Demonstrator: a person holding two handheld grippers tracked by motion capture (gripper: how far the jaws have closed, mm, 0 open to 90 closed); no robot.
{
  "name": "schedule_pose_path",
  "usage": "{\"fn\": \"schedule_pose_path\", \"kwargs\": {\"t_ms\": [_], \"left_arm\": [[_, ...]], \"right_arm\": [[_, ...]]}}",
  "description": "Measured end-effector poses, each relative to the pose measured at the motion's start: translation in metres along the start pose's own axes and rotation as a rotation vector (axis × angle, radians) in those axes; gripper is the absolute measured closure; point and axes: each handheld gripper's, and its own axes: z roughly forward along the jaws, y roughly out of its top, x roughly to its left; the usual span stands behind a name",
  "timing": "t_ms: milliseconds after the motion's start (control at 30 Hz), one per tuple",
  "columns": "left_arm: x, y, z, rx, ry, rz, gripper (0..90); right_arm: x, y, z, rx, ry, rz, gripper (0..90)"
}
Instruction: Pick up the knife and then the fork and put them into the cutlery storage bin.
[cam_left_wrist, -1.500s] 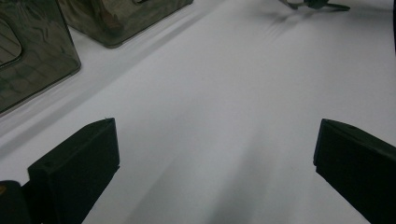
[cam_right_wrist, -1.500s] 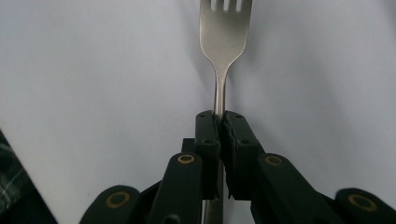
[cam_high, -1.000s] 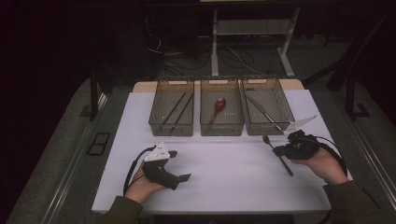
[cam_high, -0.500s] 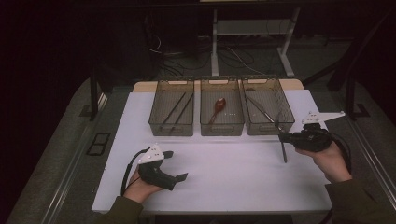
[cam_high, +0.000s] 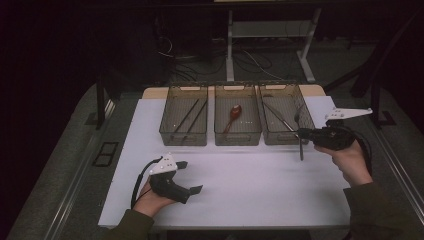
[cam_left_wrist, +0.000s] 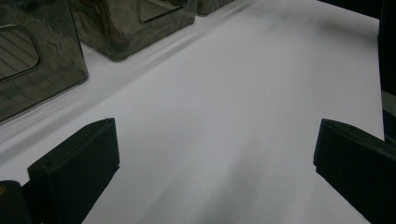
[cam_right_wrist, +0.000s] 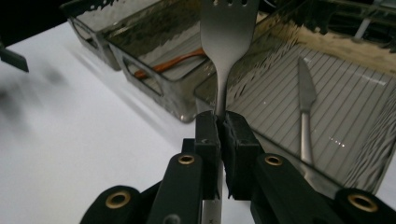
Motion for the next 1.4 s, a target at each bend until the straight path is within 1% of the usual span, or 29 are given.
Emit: {"fn": "schedule_pose_path", "kwargs": {"t_ms": [33,300,467,567,833,967,1067,1133,1233,1400], "left_arm": [[0.0,0.0,0.0,0.003,0.0,0.0,0.0],[0.001,-0.001,0.001,0.007,0.004,-0.004,0.0],[0.001,-0.002,0.0,0.005,0.002,-0.004,0.0],[0.001,-0.002,0.0,0.006,-0.001,-0.001,0.0],[0.001,-0.002,0.0,0.007,-0.004,0.003,0.0],[0.0,-0.002,0.0,0.006,-0.006,-0.001,0.0],[0.0,-0.002,0.0,0.006,-0.006,0.0,0.0],[0.0,-0.002,-0.001,0.005,-0.007,-0.001,0.0],[0.0,-0.002,0.0,0.007,-0.009,0.0,0.0],[0.0,-0.003,0.0,0.008,-0.012,0.0,0.0]], "right_arm": [[-0.001,0.002,-0.001,-0.007,0.001,0.006,83.7],[-0.011,0.021,-0.002,-0.055,-0.016,-0.004,83.7],[-0.017,0.034,0.0,-0.075,-0.041,-0.014,83.7],[-0.022,0.041,0.003,-0.07,-0.054,-0.008,83.7],[-0.038,0.057,0.014,-0.044,-0.096,-0.006,83.7],[-0.048,0.061,0.021,-0.031,-0.121,0.002,83.7],[-0.054,0.063,0.026,-0.025,-0.128,0.017,83.7],[-0.059,0.063,0.033,0.001,-0.138,0.03,83.7],[-0.065,0.061,0.043,0.044,-0.163,0.024,83.7],[-0.075,0.056,0.058,0.119,-0.198,0.034,83.7]]}}
